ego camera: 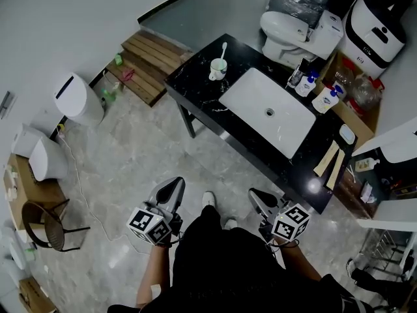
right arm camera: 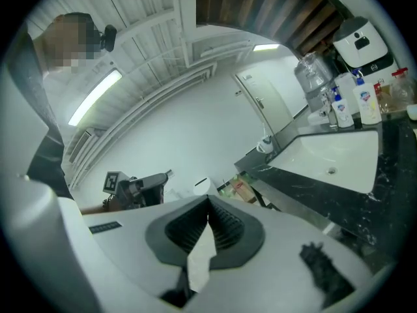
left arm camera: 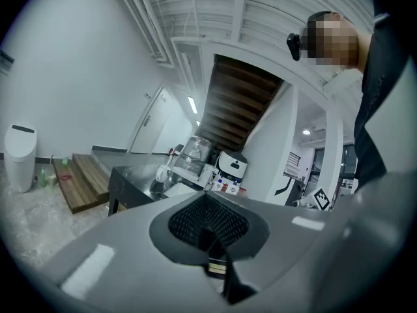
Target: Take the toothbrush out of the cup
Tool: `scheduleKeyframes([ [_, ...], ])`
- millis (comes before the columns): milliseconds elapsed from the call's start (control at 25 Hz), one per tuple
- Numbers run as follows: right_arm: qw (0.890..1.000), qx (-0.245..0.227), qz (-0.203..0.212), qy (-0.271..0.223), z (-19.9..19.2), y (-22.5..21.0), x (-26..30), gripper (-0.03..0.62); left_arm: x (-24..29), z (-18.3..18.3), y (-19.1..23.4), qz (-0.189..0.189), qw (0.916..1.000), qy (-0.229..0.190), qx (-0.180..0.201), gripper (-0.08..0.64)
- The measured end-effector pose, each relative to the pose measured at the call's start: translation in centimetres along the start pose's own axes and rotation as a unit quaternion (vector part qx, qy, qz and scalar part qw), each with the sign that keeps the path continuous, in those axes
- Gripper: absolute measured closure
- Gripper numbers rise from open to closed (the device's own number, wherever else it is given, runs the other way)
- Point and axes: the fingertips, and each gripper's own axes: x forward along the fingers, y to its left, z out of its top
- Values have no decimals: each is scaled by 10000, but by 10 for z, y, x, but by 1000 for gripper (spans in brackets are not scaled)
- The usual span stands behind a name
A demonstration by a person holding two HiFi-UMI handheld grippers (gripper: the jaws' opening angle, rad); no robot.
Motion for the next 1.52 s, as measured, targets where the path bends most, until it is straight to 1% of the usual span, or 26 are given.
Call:
scheduleKeyframes([
  [120, 10000, 8, -33, 12, 9, -3, 22, 578, 10, 11, 19, -130, 9998, -121, -133, 551],
  [280, 9999, 63, -115, 39, 19, -6, 53, 578, 16, 18, 52, -73, 9999, 55, -143, 551],
  [480, 9997, 47, -212, 112, 24, -10, 81, 578, 22, 28, 83, -163, 9993, -29, -328, 551],
  [560, 9996, 47, -254, 102, 27, -11, 87, 578, 25, 29, 90, -237, 9993, 13, -289, 551],
  [680, 9994, 68, -322, 66, 31, -12, 91, 578, 30, 30, 97, -273, 9992, 74, -283, 551],
  [800, 9992, 101, -375, 28, 34, -14, 90, 578, 33, 35, 98, -276, 9989, 69, -360, 551],
  [880, 9991, 142, -397, -12, 35, -16, 90, 578, 36, 36, 98, -327, 9989, 76, -325, 551],
  [960, 9988, 317, -370, -81, 37, -19, 89, 578, 41, 36, 99, -388, 9988, 78, -281, 551],
  [1040, 9981, 508, -311, -163, 40, -22, 89, 578, 45, 36, 99, -369, 9988, 116, -296, 551],
  [1120, 9983, 475, -295, -174, 44, -25, 90, 578, 51, 38, 98, -335, 9989, 156, -286, 551],
  [1280, 9988, 408, -224, -157, 50, -38, 97, 578, 63, 43, 100, -322, 9992, 97, -225, 551],
  [1400, 9991, 368, -149, -156, 60, -53, 107, 578, 78, 47, 103, -314, 9993, 157, -120, 551],
  [1520, 9994, 334, -54, -90, 69, -68, 118, 578, 94, 53, 107, -205, 9996, 168, -139, 551],
])
